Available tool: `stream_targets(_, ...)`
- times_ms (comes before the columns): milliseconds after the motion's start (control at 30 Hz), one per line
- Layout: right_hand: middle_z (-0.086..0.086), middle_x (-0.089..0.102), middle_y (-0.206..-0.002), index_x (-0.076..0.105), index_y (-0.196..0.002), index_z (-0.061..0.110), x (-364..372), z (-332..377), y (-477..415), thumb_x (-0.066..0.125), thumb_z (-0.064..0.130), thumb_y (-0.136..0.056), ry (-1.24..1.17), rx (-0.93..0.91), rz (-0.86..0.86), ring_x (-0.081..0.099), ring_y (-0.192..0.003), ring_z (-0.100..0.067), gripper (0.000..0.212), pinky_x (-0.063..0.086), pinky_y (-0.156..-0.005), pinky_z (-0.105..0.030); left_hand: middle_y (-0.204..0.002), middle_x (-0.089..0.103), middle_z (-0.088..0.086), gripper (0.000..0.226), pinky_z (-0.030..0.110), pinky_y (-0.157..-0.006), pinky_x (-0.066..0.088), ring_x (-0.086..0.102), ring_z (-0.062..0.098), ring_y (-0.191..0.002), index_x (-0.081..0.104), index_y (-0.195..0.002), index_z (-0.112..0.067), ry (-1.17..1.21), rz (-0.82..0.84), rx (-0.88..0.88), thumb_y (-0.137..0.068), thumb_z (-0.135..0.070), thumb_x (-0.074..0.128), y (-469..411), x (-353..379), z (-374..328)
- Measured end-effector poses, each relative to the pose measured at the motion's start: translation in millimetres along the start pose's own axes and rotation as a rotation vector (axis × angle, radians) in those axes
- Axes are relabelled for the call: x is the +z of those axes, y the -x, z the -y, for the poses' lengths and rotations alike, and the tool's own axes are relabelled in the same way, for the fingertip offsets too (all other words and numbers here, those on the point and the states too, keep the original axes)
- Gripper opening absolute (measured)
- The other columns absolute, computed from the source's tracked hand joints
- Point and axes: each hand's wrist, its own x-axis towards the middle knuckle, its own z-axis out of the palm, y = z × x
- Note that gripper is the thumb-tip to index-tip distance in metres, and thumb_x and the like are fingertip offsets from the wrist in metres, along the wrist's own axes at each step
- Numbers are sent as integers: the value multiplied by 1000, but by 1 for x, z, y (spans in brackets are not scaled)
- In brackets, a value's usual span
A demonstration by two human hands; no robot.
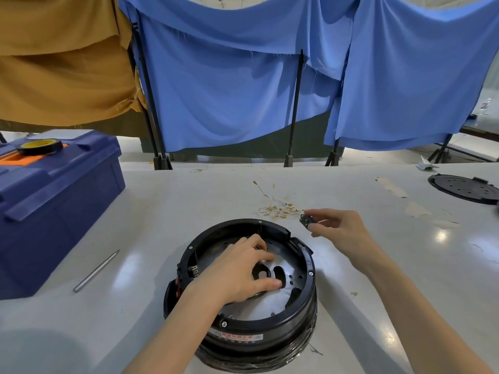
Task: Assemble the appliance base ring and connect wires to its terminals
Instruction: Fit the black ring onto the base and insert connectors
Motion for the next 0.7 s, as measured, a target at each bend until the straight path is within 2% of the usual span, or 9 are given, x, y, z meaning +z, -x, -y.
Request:
stream_targets(67, -9, 74, -87, 77, -98, 20, -3, 17, 11, 73, 2, -79, -78, -34, 111, 67, -68, -14, 27, 53, -69, -16, -126, 37, -16, 62, 25, -93, 32, 36, 5, -110, 49, -136, -32, -1, 0, 2, -83, -63, 56, 0, 0, 0)
stream_targets(133, -9, 74, -91, 77, -100, 20, -2, 26, 18, 76, 2, -77, -47, -49, 181, 66, -73, -16, 29, 54, -75, -24, -126, 38, -16, 61, 24, -91, 31, 35, 3, -109, 50, -136, -31, 4, -1, 4, -84, -62, 57, 0, -1, -1)
stream_targets(267, -6, 75, -92, 77, -99, 19, 7, 27, 23, 79, 6, -75, 55, -27, 167, 68, -83, -24, 27, 55, -81, -35, -127, 38, -16, 62, 24, -91, 30, 35, 4, -111, 50, -136, -31, -7, 8, -3, -84, -62, 57, 1, -3, -3)
stream_targets(400, 3, 76, -84, 77, -92, 22, 11, 24, 24, 80, 10, -74, 112, -36, 111, 70, -81, -15, 22, 57, -78, -30, -127, 38, -16, 63, 28, -96, 34, 38, 8, -114, 50, -136, -31, 1, 25, -32, -82, -62, 58, 0, -4, -4)
stream_targets(533, 4, 76, -79, 77, -89, 22, 16, 28, 26, 78, 5, -75, 148, -72, 102, 70, -75, -10, 22, 58, -71, -24, -127, 39, -16, 64, 27, -96, 33, 39, 8, -115, 51, -136, -31, 13, 24, -45, -81, -63, 59, 0, -4, -4)
stream_targets(600, 4, 75, -78, 78, -90, 18, 19, 29, 29, 77, 3, -74, 174, -96, 71, 69, -72, -8, 23, 57, -67, -20, -127, 39, -16, 65, 26, -95, 32, 38, 7, -116, 51, -135, -30, 16, 26, -44, -80, -63, 60, 0, -5, -4)
stream_targets(700, 1, 74, -79, 77, -95, 12, 24, 28, 33, 76, 1, -75, 219, -114, 26, 67, -74, -11, 22, 57, -68, -21, -127, 43, -15, 63, 28, -97, 36, 39, 6, -115, 55, -132, -28, 44, 34, -58, -79, -62, 63, -1, -7, -3)
